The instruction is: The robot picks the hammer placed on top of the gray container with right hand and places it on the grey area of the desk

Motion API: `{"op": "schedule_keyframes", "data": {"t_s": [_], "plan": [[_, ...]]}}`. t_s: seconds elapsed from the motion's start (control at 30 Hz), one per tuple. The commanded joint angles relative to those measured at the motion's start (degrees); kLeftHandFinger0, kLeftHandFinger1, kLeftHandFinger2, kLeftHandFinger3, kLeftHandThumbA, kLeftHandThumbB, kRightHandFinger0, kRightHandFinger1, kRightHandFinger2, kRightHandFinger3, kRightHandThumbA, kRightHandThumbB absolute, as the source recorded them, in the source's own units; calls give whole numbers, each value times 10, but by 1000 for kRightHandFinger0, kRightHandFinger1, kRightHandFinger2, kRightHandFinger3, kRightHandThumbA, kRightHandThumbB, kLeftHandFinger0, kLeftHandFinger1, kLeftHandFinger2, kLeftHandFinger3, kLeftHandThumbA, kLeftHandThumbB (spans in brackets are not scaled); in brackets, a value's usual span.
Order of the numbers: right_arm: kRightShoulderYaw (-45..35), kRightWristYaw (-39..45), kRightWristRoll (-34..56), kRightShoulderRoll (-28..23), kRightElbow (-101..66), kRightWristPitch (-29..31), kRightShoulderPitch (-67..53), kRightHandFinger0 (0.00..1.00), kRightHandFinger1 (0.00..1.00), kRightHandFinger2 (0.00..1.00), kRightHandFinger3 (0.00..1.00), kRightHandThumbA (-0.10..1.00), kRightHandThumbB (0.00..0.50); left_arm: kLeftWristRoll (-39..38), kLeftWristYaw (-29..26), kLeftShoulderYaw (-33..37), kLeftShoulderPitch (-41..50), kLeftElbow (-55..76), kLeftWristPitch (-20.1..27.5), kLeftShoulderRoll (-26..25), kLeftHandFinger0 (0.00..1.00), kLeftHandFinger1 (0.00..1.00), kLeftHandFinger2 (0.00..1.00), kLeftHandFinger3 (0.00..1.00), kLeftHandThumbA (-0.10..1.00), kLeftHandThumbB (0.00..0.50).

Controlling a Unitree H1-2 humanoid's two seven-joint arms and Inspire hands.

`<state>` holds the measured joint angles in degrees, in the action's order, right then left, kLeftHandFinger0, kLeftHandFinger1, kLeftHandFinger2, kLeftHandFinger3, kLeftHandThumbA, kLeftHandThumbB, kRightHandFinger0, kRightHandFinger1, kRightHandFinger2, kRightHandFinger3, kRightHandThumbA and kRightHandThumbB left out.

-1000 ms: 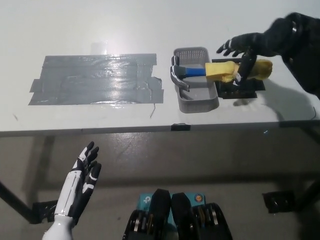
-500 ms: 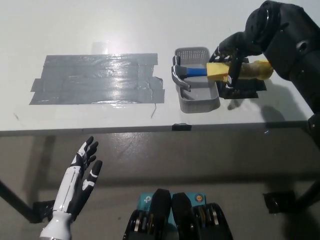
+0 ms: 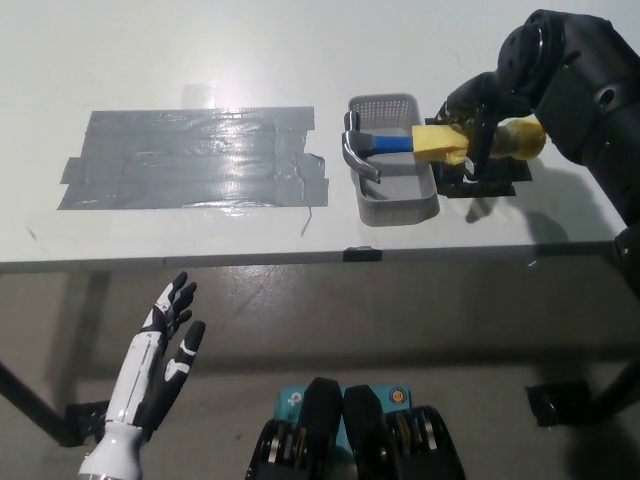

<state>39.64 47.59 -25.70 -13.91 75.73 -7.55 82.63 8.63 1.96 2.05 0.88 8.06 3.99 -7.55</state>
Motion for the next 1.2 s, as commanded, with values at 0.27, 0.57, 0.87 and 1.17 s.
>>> {"op": "schedule_keyframes", "data": {"t_s": [0.27,0.57,0.87,1.17], "plan": [[-13,-19,-20,-10,17,8,25,1000,1000,1000,1000,1000,342,4,1,2,-2,13,11,-6,1000,1000,1000,1000,889,85],[-6,-37,-40,-7,30,16,22,1000,1000,1000,1000,1000,365,5,3,2,-9,20,6,-8,1000,1000,1000,1000,914,76],[-14,-48,-39,-5,31,13,18,1000,1000,1000,1000,1000,379,2,9,6,-10,21,4,-13,1000,1000,1000,1000,919,88],[-34,-84,-31,-4,27,30,8,1000,1000,1000,1000,1000,352,14,10,12,-11,21,7,-20,1000,1000,1000,1000,909,107]]}}
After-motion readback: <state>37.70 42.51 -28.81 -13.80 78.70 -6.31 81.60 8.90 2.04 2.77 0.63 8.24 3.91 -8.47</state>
